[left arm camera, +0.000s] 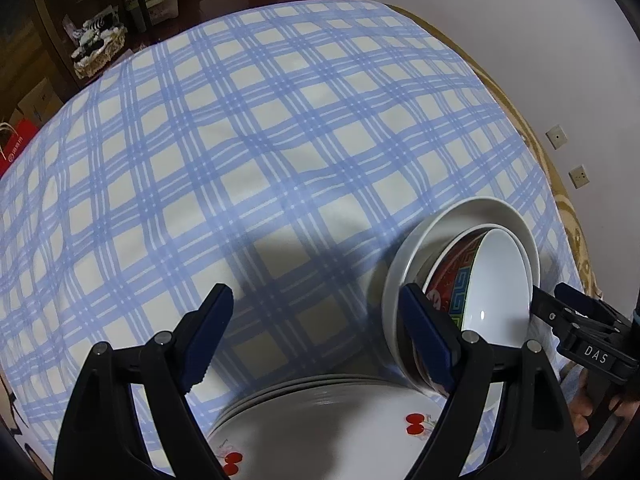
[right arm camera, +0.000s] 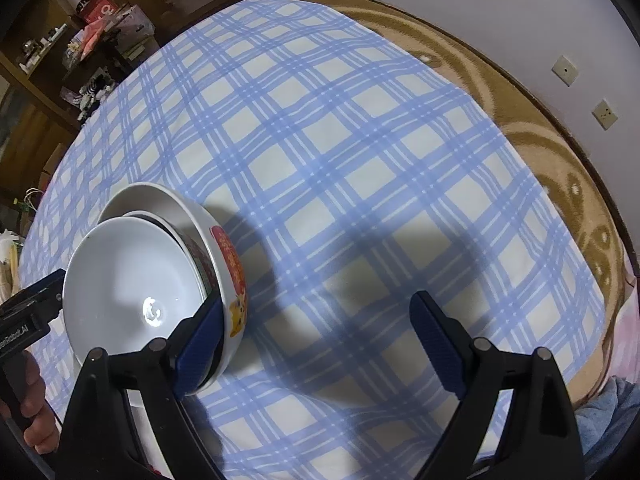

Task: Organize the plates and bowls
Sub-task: 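Move both tools to opposite rims of the stacked white bowls, then close the left tool on the bowl stack rim while the right tool grips its opposite rim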

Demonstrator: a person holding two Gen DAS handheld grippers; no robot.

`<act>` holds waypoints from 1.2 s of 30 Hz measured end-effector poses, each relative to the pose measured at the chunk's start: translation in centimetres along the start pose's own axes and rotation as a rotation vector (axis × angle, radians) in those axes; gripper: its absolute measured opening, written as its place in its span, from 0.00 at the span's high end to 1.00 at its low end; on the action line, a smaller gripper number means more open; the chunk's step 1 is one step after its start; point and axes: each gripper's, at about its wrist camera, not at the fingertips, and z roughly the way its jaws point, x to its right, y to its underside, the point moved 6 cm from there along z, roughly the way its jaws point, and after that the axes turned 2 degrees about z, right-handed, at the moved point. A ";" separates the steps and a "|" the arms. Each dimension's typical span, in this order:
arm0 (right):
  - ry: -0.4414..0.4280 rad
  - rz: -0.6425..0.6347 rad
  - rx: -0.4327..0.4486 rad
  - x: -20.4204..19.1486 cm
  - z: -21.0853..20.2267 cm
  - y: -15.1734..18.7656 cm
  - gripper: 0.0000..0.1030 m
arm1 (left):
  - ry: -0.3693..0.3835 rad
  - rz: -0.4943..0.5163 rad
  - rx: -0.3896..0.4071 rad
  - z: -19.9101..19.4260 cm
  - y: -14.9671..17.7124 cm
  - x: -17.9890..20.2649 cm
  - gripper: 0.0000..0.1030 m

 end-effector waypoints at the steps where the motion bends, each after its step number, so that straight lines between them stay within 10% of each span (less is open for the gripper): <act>1: 0.005 0.001 -0.001 0.0 0.0 0.0 0.07 | 0.000 -0.005 0.002 0.0 0.0 0.0 0.19; 21: 0.034 0.080 -0.039 0.2 0.0 0.2 0.11 | 0.059 0.014 0.019 0.1 0.2 -0.2 0.21; 29: -0.017 -0.011 0.014 -2.4 -1.1 0.5 0.63 | 0.138 0.105 0.019 -0.1 0.6 2.9 0.87; 36: -0.077 0.003 0.008 -3.9 -1.0 0.6 0.93 | 0.110 0.123 0.023 -0.2 0.6 4.0 0.97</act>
